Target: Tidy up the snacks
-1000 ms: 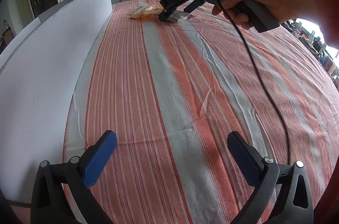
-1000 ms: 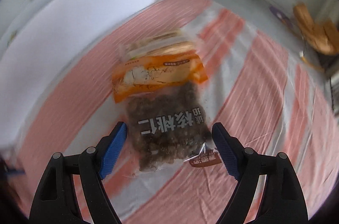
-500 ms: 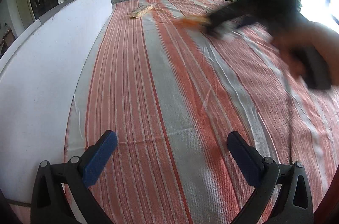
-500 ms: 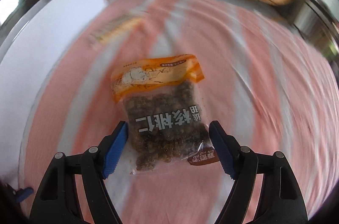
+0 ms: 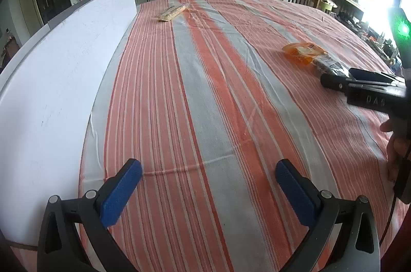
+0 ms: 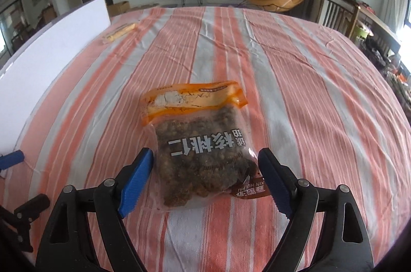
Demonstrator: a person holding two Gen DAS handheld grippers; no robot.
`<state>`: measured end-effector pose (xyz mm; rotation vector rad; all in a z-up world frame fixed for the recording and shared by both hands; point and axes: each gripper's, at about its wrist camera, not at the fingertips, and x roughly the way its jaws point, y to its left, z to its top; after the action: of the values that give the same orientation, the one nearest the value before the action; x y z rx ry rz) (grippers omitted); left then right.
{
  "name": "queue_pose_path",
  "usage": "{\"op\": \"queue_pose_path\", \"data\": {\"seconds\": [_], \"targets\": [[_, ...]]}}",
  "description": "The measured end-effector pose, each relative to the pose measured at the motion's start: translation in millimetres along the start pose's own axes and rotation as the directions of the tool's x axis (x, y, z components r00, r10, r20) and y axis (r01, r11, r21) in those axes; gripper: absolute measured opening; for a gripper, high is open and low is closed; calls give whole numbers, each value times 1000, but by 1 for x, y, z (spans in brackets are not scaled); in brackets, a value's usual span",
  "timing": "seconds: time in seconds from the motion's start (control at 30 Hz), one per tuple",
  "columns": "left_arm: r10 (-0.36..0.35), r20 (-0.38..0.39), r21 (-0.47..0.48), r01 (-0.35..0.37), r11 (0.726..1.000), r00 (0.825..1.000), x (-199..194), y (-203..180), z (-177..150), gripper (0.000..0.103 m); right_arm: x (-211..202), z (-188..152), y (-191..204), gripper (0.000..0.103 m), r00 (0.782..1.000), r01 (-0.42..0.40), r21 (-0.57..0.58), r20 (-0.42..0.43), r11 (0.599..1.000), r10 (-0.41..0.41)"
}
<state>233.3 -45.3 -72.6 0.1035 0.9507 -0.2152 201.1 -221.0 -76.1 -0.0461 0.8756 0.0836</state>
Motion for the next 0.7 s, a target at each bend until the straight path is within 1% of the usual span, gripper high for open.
{"op": "queue_pose_path", "data": {"seconds": [0.07,0.13,0.17,0.23,0.27,0.33,0.37,0.43,0.47,0.5,0.6,0.7], "targets": [[8,-18,-16,-8,1000,1000,4,-1,6,103,3,0,7,88,999,39,-33,-15,999,-39],[-10,-62,-23,9,1000,998,14,-2,24,103,7,-1,9,88,999,49,-45,-11,998,-49],[-22,-67,-29,20,999,998,17,-2,38,103,7,-2,7,88,999,42,-39,-12,998,-43],[-13,-35,-29,12,1000,999,17,-1,70,103,6,-2,4,88,999,29,-26,-13,999,-30],[-1,-1,-19,1,1000,1000,17,0,96,103,6,-3,4,88,1000,28,-25,-12,999,-29],[18,36,-1,-18,1000,999,22,2,138,103,7,-3,4,88,999,32,-29,-13,999,-33],[28,34,7,-28,1000,999,32,5,165,103,7,-3,5,88,999,32,-29,-13,999,-33],[52,-3,13,-52,999,999,58,12,199,103,7,-3,4,89,999,30,-27,-13,999,-31],[75,-26,19,-74,997,997,75,17,213,103,7,-2,4,89,999,29,-27,-13,999,-30],[115,-49,25,-114,993,992,96,24,228,103,6,-3,4,89,999,29,-27,-13,999,-29],[170,-84,49,-166,985,982,132,36,250,97,6,-3,4,89,1000,26,-26,-13,999,-26],[201,-91,57,-197,979,975,159,48,263,97,6,-3,2,89,1000,17,-19,-11,1000,-17]]}}
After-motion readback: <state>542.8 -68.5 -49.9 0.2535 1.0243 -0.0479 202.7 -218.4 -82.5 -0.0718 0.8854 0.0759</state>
